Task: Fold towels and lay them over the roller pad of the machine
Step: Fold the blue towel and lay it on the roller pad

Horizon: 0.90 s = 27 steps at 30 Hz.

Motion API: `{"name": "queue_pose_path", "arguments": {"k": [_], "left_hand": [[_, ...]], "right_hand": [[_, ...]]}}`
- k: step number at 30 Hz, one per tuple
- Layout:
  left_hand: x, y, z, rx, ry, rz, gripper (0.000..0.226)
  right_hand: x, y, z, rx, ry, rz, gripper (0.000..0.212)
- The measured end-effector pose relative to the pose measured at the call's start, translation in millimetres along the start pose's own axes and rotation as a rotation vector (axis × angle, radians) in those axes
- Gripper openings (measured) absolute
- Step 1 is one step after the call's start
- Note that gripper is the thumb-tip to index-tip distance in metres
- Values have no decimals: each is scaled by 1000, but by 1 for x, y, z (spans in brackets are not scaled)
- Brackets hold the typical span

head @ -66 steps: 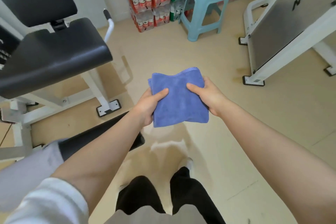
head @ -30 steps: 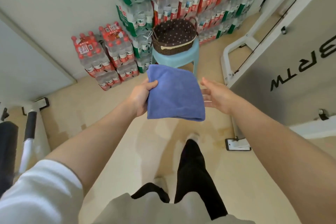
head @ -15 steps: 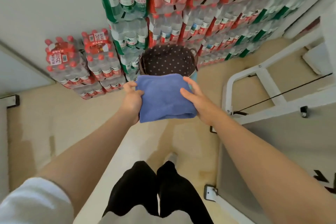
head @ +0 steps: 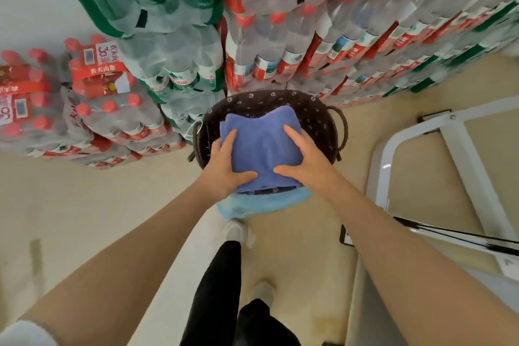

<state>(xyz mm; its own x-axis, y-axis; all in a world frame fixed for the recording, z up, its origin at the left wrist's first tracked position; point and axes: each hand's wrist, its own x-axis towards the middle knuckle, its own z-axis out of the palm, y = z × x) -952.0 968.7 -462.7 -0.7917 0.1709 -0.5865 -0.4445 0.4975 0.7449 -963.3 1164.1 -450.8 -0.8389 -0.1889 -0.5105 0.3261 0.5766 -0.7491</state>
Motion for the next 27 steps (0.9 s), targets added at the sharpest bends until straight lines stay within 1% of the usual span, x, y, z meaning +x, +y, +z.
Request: {"name": "queue_pose_path", "arguments": {"k": [3,5,8,9,11,12,13,14,16,17,18,19,21,23,25,27], "left_hand": [[44,-12,7,85,-4,-5,100],[60,-14,19,112,6,-15,101],[71,-16,36,187,9,-25,102],[74,-18,38,222,10,-66,104],[80,-19,36,333,26,-209,109],[83,-19,33,417,49,-262,113],[84,-19,32,531,70,-268,117],[85,-20,31,677,100,-200,119],[86,-19,34,934,149,71,114],[88,-19,36,1021,131,185,108],[90,-20,38,1074,67,228,103],[92,-22,38,1102,-4,203,104],[95,-27,34,1151,-89,84,115],[92,-30,28,1204,-117,24,125],[81,-29,23,1198,-129,-4,126],[68,-21,18,1120,-100,-6,121]], "right_hand": [[50,23,1,-273,-93,-12,86],[70,36,6,-365,-107,55,84],[82,46,13,-433,-113,193,87],[83,49,13,-458,-108,236,88],[82,50,12,-538,-92,305,89],[81,50,13,-588,-89,325,89],[81,48,14,-636,-89,337,91],[81,48,15,-681,-92,345,95],[85,46,17,-758,-96,352,105],[87,47,16,-798,-104,354,110],[88,47,16,-847,-115,354,112],[90,47,15,-896,-128,357,114],[89,47,14,-951,-145,383,115],[84,46,11,-928,-144,451,113],[74,41,9,-905,-156,498,109],[58,32,6,-920,-130,447,100]]}}
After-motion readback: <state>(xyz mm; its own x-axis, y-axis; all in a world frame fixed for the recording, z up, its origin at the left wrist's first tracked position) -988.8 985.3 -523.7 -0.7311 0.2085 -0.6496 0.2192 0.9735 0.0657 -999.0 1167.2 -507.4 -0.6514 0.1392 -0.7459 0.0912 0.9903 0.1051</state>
